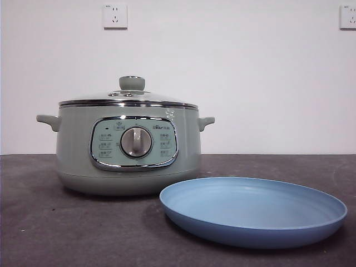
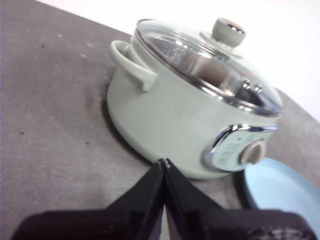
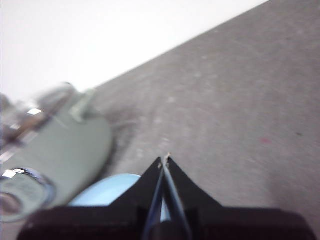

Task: Take the potato out from the steamer,put the potato on the plate,close the lid

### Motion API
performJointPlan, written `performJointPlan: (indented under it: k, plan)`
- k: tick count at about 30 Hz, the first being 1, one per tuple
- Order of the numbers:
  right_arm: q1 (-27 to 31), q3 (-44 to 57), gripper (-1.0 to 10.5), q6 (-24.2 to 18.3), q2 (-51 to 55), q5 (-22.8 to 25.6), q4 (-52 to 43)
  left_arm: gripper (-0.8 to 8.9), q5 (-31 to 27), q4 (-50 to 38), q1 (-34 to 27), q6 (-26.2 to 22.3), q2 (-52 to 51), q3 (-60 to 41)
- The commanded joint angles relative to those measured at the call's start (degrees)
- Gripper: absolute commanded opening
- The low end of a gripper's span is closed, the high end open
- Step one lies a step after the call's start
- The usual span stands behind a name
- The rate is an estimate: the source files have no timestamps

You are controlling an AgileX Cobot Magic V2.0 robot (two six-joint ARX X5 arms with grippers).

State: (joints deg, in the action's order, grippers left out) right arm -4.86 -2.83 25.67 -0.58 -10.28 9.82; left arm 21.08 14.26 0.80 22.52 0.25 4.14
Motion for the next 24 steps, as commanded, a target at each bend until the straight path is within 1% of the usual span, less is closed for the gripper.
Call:
performJointPlan:
  k: [1,4,6,9,12,15,18,21,24]
  plan:
    - [-0.1,-2.9,-0.1,2.9,-0.8,-1.7,-0.3,-0.08,0.4,2.0,-0.1,1.3,-0.1,3.7]
    - [-0.1,-6.7,-0.1,2.9,-3.0,-3.4,1.6,-0.08,0.4,5.5,-0.1,1.3,0.0,8.2]
    - [-0.1,-10.2,-0.1,2.7,-5.3,-3.8,4.5,-0.08,0.4,7.6,-0.1,1.3,0.0,11.1]
    - [-0.2,-15.9,-0.1,0.4,-9.7,-6.3,9.1,-0.08,1.3,10.5,-0.1,1.2,0.3,14.6]
    - [-0.2,-22.4,-0.1,-4.7,-15.0,-9.6,14.1,-0.08,4.0,13.3,-0.1,0.7,2.2,17.7]
    - [-0.2,-29.4,-0.1,-10.1,-20.9,-13.5,19.8,-0.08,7.6,16.0,-0.1,-2.1,6.1,20.9]
    - [-0.2,-36.4,-0.1,-16.2,-26.5,-18.2,26.6,-0.08,9.9,19.2,-0.1,-6.1,10.7,24.4]
    - [-0.2,-42.6,-0.1,-22.3,-31.6,-21.4,33.1,-0.08,12.1,23.1,-0.1,-10.5,15.6,28.3]
    - [-0.2,-47.7,-0.1,-27.4,-35.6,-22.9,38.9,-0.08,13.5,27.9,-0.1,-15.6,20.3,32.3]
